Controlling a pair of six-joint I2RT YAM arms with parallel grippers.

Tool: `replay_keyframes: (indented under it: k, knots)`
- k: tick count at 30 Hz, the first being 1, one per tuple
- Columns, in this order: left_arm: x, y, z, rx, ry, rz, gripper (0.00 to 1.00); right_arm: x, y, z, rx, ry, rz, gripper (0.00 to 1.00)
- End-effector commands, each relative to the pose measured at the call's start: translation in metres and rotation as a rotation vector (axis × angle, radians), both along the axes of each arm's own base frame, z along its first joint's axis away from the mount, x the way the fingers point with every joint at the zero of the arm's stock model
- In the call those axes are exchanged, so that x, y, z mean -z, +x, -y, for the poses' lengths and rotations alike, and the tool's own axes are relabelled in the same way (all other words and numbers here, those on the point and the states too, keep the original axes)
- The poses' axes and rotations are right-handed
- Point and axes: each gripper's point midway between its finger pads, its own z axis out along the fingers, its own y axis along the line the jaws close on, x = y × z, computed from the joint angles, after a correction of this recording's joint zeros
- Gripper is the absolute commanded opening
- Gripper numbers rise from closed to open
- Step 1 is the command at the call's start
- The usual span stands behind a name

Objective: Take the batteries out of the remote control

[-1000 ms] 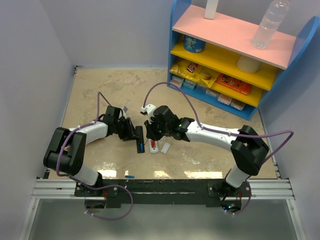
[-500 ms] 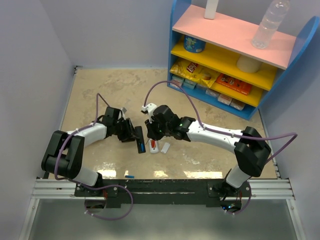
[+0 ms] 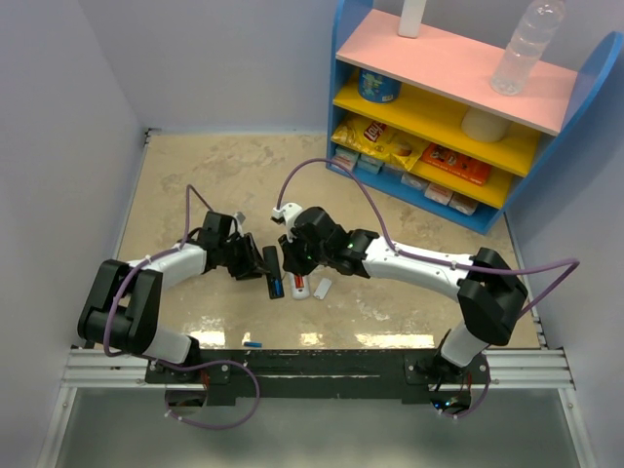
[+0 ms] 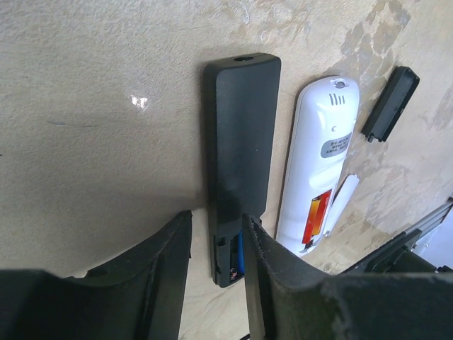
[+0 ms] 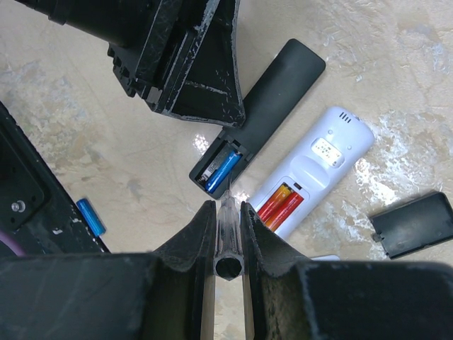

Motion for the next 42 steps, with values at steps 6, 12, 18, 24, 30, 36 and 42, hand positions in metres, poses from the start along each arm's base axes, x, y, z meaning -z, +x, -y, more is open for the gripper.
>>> replay_keyframes:
  k: [6, 12, 18, 24, 30, 36, 42]
  knots:
    - [0.011, -0.015, 0.0, 0.006, 0.009, -0.041, 0.37, -0.024, 0.007, -0.01, 0.018, 0.048, 0.046, 0.0]
    - [0.013, -0.018, 0.002, 0.006, 0.0, -0.049, 0.34, -0.014, 0.007, -0.009, 0.022, 0.024, 0.047, 0.0]
    - [0.018, -0.023, 0.002, 0.0, -0.005, -0.061, 0.33, -0.007, 0.006, -0.008, 0.025, 0.017, 0.043, 0.0]
    - [0.021, -0.025, 0.002, 0.001, -0.004, -0.068, 0.32, -0.012, 0.006, -0.011, 0.024, 0.03, 0.045, 0.0]
    - [0.021, -0.026, 0.001, -0.003, -0.003, -0.071, 0.32, -0.008, 0.007, -0.01, 0.022, 0.011, 0.05, 0.0]
    - [0.024, -0.028, 0.0, -0.007, -0.002, -0.076, 0.32, 0.023, 0.004, -0.004, 0.03, -0.112, 0.072, 0.0]
    - [0.025, -0.029, 0.0, -0.01, 0.001, -0.081, 0.31, 0.044, -0.01, -0.006, 0.008, -0.154, 0.056, 0.0]
